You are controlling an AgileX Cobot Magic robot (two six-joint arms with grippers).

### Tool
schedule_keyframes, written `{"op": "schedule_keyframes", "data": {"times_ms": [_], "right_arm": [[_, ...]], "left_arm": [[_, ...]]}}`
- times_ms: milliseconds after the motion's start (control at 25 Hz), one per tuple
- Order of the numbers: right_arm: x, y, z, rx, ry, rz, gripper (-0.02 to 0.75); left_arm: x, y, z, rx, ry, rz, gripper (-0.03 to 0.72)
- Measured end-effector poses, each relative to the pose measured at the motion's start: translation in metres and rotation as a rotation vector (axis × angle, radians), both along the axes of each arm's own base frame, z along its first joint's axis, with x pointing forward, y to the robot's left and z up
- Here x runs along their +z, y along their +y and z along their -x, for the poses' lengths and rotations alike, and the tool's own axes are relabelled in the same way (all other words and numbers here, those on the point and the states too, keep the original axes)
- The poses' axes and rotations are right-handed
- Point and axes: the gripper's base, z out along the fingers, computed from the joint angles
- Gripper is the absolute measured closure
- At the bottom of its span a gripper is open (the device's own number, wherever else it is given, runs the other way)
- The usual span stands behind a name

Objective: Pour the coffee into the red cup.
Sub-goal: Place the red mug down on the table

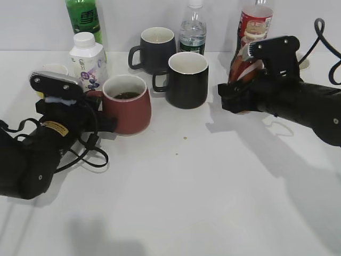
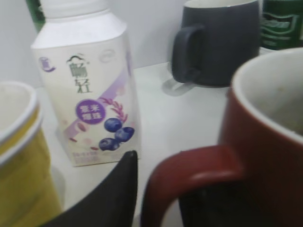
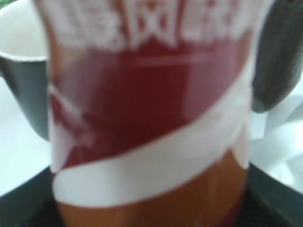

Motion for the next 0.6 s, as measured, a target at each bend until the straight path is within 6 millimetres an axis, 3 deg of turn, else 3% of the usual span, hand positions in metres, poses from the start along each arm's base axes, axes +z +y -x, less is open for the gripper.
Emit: {"op": "schedule_keyframes", "data": {"times_ms": [280,600], "right_arm": [[-0.006,-0.003,0.006,-0.005,0.0,0.003,0.227],[-0.013,-0.005,0.005,-0.031,-0.027,-0.015,0.227]], "left_arm": [[-0.001,0.002,0.006,-0.015,-0.005,-0.001,0.456],[0.007,0.005,0.021,-0.047,-0.005,-0.006,0.43]]}}
